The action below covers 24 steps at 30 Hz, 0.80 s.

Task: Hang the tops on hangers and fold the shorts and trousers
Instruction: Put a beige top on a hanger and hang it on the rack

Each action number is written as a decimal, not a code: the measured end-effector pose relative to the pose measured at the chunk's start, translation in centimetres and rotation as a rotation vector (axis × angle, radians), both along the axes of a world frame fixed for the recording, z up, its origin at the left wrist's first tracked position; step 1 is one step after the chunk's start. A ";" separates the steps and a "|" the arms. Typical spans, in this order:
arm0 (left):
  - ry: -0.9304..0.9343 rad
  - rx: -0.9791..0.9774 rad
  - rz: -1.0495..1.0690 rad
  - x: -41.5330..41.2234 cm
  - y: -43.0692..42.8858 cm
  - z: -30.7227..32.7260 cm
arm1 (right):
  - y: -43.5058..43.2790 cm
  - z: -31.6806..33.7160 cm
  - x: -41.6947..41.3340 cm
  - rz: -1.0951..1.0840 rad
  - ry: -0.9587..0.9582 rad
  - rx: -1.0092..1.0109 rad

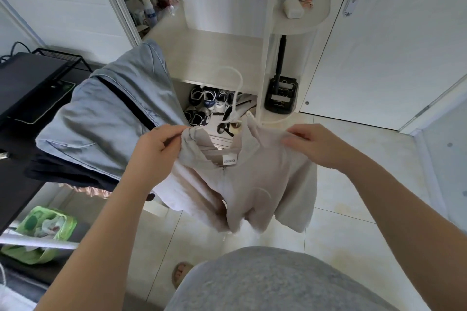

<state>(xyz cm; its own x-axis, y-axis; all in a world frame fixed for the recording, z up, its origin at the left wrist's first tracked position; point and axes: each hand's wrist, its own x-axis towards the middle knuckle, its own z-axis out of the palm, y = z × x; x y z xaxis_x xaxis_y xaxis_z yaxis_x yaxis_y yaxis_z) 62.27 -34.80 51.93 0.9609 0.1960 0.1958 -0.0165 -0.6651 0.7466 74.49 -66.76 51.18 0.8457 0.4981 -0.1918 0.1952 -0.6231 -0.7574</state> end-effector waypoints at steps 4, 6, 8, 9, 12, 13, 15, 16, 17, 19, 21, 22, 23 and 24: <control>-0.036 -0.058 0.040 -0.4 1.4 0.2 | -2.9 -1.6 0.8 -0.092 0.060 -0.063; -0.042 -0.063 0.049 -0.4 1.9 0.1 | -3.7 -1.9 1.0 -0.141 0.043 -0.062; -0.051 -0.048 0.029 -0.3 1.9 0.0 | -3.9 -1.9 1.1 -0.210 0.017 -0.021; -0.052 -0.036 0.021 -0.3 1.8 0.0 | -4.0 -1.9 1.3 -0.251 0.006 0.000; -0.039 -0.024 0.017 0.0 1.7 0.0 | -4.1 -1.5 1.7 -0.300 -0.040 0.013; -0.031 -0.021 0.020 0.1 1.8 0.0 | -4.1 -1.3 1.8 -0.297 -0.056 0.013; -0.015 -0.009 0.026 0.2 2.1 0.2 | -4.0 -0.9 1.9 -0.304 -0.083 0.023; -0.010 -0.002 0.024 0.2 2.3 0.3 | -3.9 -0.6 2.0 -0.318 -0.101 0.030; -0.006 0.008 0.015 0.3 2.4 0.5 | -3.7 -0.4 2.0 -0.337 -0.127 0.044; 0.005 0.044 -0.009 0.3 2.6 0.6 | -3.3 0.4 1.8 -0.373 -0.181 0.119; -0.004 0.063 -0.018 0.4 2.3 0.7 | -2.9 1.7 1.0 -0.348 -0.184 0.271; -0.025 0.055 -0.016 0.4 2.1 0.6 | -2.6 2.3 0.4 -0.296 -0.163 0.362; -0.059 0.043 -0.017 0.4 1.9 0.6 | -2.5 2.8 -0.2 -0.226 -0.131 0.442; -0.098 0.029 -0.024 0.3 1.6 0.6 | -2.4 3.0 -0.8 -0.157 -0.096 0.489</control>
